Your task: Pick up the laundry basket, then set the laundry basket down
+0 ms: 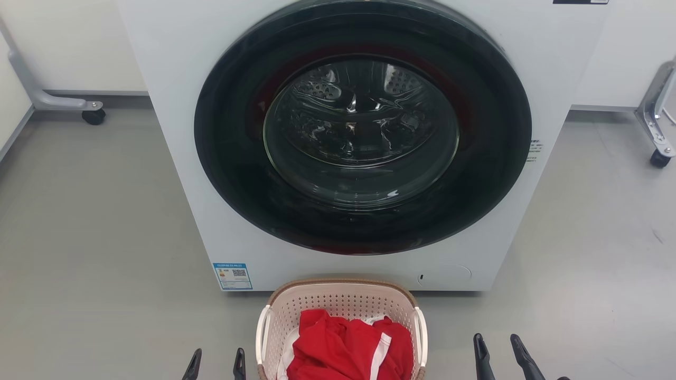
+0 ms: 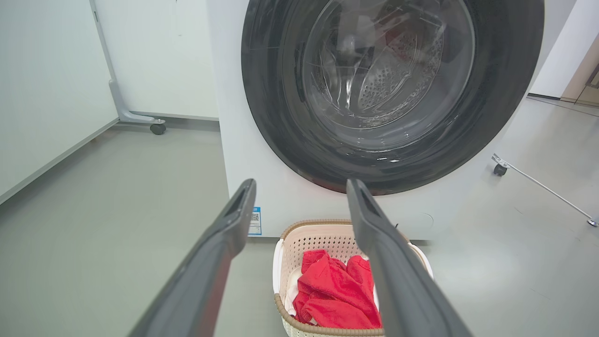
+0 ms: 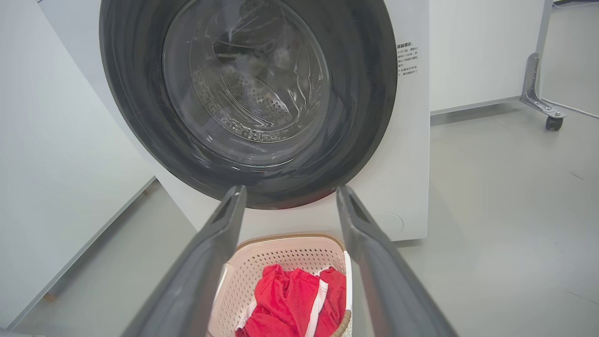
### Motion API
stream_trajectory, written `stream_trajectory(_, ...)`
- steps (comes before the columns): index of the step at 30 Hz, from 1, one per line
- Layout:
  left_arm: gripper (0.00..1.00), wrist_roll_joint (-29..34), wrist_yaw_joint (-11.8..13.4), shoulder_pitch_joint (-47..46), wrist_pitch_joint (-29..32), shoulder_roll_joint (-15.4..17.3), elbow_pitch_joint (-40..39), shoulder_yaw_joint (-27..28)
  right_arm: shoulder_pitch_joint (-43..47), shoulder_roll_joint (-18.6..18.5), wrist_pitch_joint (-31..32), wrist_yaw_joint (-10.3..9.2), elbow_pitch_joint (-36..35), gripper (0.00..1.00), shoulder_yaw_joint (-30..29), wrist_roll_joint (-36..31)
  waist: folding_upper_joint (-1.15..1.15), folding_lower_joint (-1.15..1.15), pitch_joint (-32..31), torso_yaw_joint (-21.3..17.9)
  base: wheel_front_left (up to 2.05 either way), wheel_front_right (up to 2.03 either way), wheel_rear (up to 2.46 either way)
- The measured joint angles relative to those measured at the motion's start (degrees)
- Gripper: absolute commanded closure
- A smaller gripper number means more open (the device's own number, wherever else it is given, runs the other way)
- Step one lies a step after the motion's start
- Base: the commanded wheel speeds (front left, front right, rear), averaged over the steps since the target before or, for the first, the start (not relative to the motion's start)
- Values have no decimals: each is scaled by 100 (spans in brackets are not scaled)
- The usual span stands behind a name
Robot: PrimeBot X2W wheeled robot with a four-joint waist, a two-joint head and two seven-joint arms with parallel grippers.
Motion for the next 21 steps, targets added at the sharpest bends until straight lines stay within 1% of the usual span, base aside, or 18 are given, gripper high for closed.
stream_trajectory(10, 0, 108, 0, 0, 0, -24, -2, 64, 10, 78, 0, -1, -21, 0, -199, -111, 0, 0, 60, 1, 0, 0, 0)
stream_trajectory(21, 0, 147, 0, -1, 0, -40, -14, 113, 10, 155, -1, -1, -21, 0, -277, -301, 0, 0, 78, -1, 0, 0, 0)
